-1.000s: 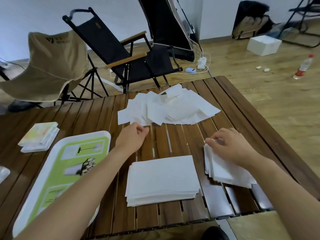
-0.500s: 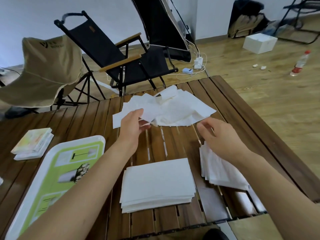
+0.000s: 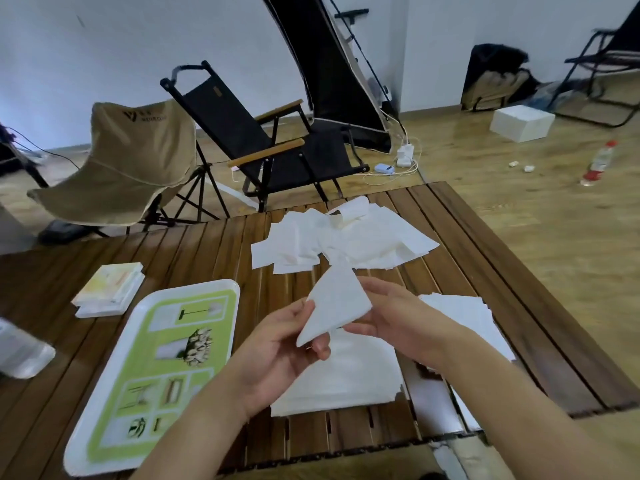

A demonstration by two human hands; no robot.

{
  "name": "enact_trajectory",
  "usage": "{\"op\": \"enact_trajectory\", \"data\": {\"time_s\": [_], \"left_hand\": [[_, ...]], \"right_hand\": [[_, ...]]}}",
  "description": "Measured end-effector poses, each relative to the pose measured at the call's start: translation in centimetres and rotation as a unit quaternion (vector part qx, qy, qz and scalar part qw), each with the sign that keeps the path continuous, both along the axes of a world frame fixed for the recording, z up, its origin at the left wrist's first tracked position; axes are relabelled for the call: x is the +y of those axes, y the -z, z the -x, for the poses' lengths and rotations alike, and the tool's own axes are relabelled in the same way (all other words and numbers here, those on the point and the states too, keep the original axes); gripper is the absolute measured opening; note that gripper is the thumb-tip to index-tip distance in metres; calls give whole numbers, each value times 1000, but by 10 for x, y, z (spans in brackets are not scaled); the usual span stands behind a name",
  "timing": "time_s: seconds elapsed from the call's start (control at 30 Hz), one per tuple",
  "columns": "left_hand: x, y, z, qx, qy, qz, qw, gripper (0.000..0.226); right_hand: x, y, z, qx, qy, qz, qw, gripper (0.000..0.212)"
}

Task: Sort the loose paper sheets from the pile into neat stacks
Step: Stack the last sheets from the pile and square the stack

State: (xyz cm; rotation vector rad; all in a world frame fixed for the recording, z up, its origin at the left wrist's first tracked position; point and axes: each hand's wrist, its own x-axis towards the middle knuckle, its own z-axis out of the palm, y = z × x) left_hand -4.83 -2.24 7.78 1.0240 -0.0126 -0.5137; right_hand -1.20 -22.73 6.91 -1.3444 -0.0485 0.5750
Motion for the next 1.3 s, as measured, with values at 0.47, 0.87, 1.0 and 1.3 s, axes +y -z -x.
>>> {"op": "enact_trajectory", "data": {"time_s": [0.47, 0.87, 1.0, 1.3], "left_hand": [[14, 24, -21, 62, -32, -214, 974, 78], [24, 70, -26, -202, -45, -695, 688, 37], [19, 79, -25, -194, -15, -758, 622, 37], [25, 80, -40, -255, -84, -801, 535, 26]], "right_hand": [[-4, 0, -1, -49, 75, 183, 979, 15], [-14, 31, 2, -75, -64, 471, 876, 48], [-6, 39, 1, -103, -77, 530, 838, 47], [-13, 13, 1, -136, -45, 713, 686, 19]]}}
